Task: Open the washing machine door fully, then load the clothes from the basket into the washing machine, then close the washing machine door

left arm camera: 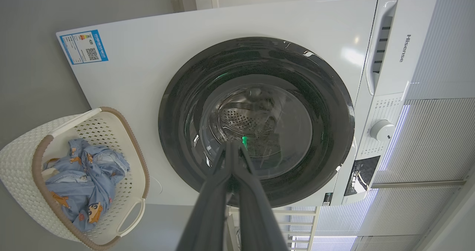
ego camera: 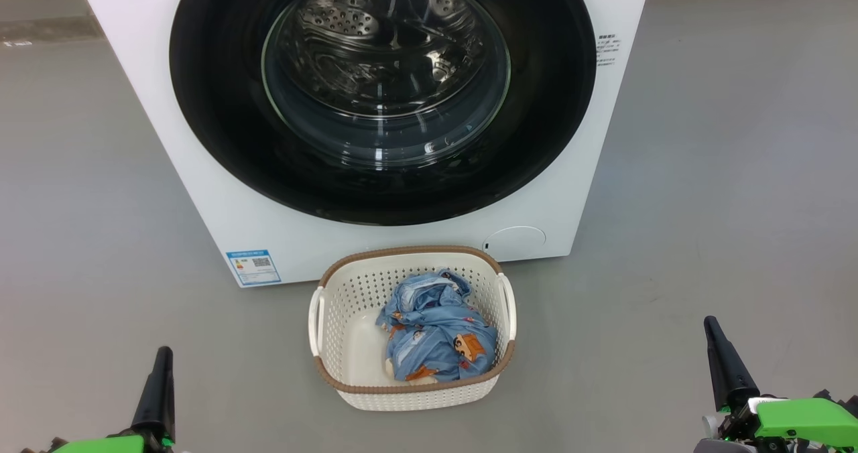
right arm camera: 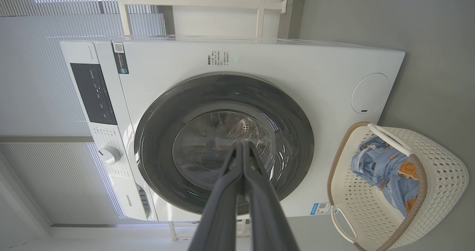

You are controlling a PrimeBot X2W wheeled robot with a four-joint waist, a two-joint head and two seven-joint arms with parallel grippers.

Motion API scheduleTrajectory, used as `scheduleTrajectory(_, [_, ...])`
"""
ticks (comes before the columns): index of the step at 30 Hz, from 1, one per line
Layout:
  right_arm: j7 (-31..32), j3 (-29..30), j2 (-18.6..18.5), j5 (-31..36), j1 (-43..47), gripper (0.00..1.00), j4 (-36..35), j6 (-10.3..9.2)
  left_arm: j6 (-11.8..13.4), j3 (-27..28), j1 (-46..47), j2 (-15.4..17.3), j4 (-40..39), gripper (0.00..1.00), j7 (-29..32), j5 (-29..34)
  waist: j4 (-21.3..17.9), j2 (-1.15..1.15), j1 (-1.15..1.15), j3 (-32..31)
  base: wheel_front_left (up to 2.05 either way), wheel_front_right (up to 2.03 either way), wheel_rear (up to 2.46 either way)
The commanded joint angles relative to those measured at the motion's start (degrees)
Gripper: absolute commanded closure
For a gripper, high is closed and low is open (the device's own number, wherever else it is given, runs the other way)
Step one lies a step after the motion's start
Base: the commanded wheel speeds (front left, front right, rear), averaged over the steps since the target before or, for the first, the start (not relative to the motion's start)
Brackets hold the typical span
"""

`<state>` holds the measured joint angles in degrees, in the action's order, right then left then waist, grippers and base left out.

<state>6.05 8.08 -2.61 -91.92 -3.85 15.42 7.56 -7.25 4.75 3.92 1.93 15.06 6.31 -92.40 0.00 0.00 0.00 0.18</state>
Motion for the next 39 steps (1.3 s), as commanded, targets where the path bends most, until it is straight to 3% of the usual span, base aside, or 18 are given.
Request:
scheduleTrajectory(1, [0.4,-1.6,-0.3,-0.3,-2.3,1.0,-1.4,-0.08,-0.2,1.8,2.3,0.9,-1.0,1.0,0.2,0.2,0.0,0.0,0.0,0.0,0.0,0.0,0.0])
scheduleTrajectory(11, [0.4,-1.6,-0.3,-0.3,-2.3,1.0,-1.4,-0.08,-0.2,1.8,2.3,0.9,-1.0,1.0,0.2,0.2,0.0,0.0,0.0,0.0,0.0,0.0,0.0])
scheduleTrajectory(12, [0.0,0.0,0.0,0.0,0.1,0.0,0.2,0.0,0.0,0.0,-0.1,-0.1,0.1,0.0,0.0,0.0,0.0,0.0,0.0,0.0,0.0,0.0,0.0])
scheduleTrajectory(19, [-0.2,-0.2,0.6,0.3,1.3,0.0,2.2,0.0,0.0,-0.3,-1.4,-0.8,1.9,0.0,-0.3,0.1,0.0,0.0,0.01,0.1,0.0,0.0,0.0])
scheduleTrajectory(23, [-0.7,-0.9,0.2,1.0,0.9,0.0,1.7,0.0,0.0,-0.6,-1.2,-0.6,1.4,0.0,-0.9,0.8,0.0,0.0,0.13,-0.1,0.0,0.0,0.0])
scheduleTrajectory(28, [-1.8,-2.1,-0.7,2.6,0.3,0.0,1.3,-0.01,0.0,-1.4,-1.1,0.1,0.8,0.0,-1.9,2.3,0.0,0.0,0.01,0.1,0.0,0.0,0.0])
scheduleTrajectory(39, [-3.9,-4.3,-2.4,8.5,-1.2,0.0,0.9,-0.01,0.0,-1.9,-0.6,1.0,-0.3,0.0,-3.8,8.5,-0.1,0.0,0.0,0.2,0.0,0.0,0.0])
